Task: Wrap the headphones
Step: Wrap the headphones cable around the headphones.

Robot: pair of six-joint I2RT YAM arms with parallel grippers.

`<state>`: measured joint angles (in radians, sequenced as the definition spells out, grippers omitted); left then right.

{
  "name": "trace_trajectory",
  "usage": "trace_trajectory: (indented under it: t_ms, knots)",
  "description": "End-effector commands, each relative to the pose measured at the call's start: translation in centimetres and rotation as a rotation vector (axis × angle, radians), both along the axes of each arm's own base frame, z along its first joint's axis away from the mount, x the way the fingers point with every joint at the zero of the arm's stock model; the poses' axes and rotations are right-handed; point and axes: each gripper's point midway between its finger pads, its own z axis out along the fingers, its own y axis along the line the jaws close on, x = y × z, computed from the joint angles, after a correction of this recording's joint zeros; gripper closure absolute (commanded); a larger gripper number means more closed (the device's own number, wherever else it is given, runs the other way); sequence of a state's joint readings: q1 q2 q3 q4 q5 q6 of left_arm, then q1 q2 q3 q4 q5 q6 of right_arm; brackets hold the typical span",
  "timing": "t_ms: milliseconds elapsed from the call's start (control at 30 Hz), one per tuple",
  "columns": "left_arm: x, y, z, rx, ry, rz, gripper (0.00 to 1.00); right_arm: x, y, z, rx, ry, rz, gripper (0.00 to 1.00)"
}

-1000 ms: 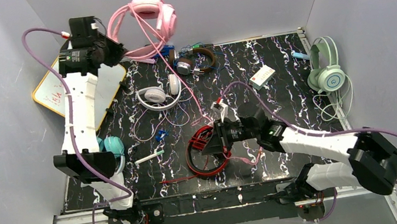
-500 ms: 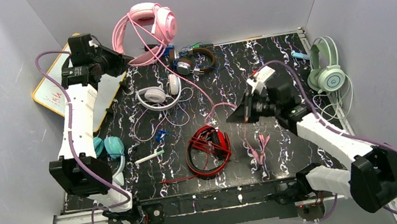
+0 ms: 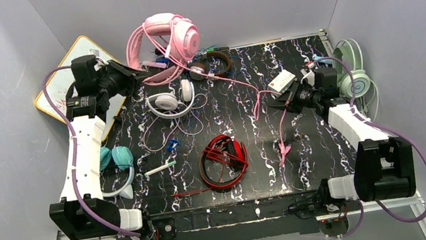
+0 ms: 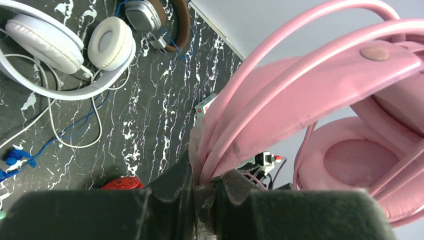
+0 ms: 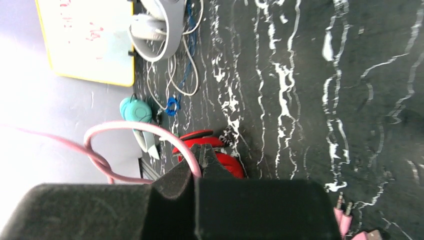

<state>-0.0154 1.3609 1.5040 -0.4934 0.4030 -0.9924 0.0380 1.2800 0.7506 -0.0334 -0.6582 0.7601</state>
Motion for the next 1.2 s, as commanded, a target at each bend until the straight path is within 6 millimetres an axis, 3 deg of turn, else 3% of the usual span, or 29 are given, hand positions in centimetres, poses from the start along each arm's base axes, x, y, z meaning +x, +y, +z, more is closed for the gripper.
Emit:
trace_trajectory:
  t_ms: [0,67,167,367,533,633,867,1067,1167]
  knots:
    - [-2.2,-2.3,2.8,-0.033,-0.165,-0.157,1.0,3.0,-2.6,1.6,-0.017,-0.037,-0.113,0.99]
    - [-2.9,-2.9,1.8,-0.01,-0.17,-0.202,1.0,3.9,-3.4,1.7,-0.028,-0.051,-0.139,0.99]
    - [-3.8,-4.6,1.0,-0.022,-0.17,-0.287,1.0,4.3,-2.4,2.3,0.014,-0.074,-0.051,0.99]
    - [-5.1,-9.1,3.3,-0.08,-0.275,-0.444,1.0,3.8,-1.4,1.0,0.026,-0.05,0.011,0.99]
    - [-9.6,-14.1,4.0,-0.037,-0.396,-0.722,1.0,4.4,-2.2,0.6,-0.014,-0.052,-0.022,0.99]
    - [-12.4,-15.4,2.1,0.035,-0.409,-0.837,1.0,5.4,-3.2,1.0,-0.032,-0.054,-0.049,0.99]
    - [-16.4,-14.7,-4.9,0.322,-0.334,-0.965,1.0,8.9,-4.8,5.5,-0.04,-0.148,-0.093,0.99]
    - [-17.9,-13.5,-11.1,0.728,-0.232,-1.047,1.0,10.3,-3.7,8.8,0.018,-0.203,-0.038,0.99]
    - [-17.3,-12.3,-13.3,0.908,-0.167,-1.06,1.0,10.4,-3.5,10.2,0.024,-0.228,-0.022,0.99]
